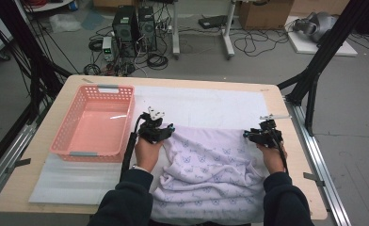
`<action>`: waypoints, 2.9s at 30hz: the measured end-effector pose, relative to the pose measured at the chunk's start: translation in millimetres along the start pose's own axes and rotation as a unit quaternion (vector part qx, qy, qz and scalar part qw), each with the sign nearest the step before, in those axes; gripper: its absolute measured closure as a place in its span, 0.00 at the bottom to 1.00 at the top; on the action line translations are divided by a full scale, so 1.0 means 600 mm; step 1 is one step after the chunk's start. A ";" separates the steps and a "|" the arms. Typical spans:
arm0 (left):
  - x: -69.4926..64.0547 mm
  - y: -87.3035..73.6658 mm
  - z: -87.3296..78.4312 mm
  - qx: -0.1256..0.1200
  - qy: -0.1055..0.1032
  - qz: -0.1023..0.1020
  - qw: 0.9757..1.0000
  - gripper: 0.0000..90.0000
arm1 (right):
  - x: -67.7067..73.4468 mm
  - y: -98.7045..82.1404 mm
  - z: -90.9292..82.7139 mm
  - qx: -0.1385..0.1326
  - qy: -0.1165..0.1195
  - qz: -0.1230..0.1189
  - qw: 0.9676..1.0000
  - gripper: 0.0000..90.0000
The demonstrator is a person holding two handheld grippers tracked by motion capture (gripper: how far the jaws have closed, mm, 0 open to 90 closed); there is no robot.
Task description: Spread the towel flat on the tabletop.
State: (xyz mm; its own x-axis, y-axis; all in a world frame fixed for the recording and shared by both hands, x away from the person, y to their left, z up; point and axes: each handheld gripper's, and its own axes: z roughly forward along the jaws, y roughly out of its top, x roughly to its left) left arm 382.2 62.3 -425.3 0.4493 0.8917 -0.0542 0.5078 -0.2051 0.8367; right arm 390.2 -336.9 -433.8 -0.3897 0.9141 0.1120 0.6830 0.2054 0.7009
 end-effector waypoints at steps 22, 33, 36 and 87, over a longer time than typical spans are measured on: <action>-0.054 -0.025 0.042 0.049 -0.037 0.050 0.997 0.49 | -0.012 0.030 -0.052 -0.058 -0.071 -0.053 0.994 0.67; 0.009 0.024 0.048 0.009 0.042 0.035 0.998 0.94 | 0.019 0.019 -0.069 -0.060 0.010 -0.058 0.996 0.54; 0.031 0.035 0.046 -0.004 0.054 0.010 0.998 0.94 | 0.029 0.009 -0.057 -0.037 0.019 -0.083 0.996 0.52; 0.022 -0.011 0.023 0.002 0.037 0.005 0.999 0.95 | 0.031 0.033 -0.073 -0.072 0.005 -0.075 0.995 0.57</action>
State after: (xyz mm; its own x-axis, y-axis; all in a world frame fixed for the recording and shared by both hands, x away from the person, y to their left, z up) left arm 395.0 69.9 -439.0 0.3987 0.9171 -0.0045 0.5071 -0.2164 0.8343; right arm 369.3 -331.0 -386.9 -0.4876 0.8730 0.0051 0.5213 0.2865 0.8039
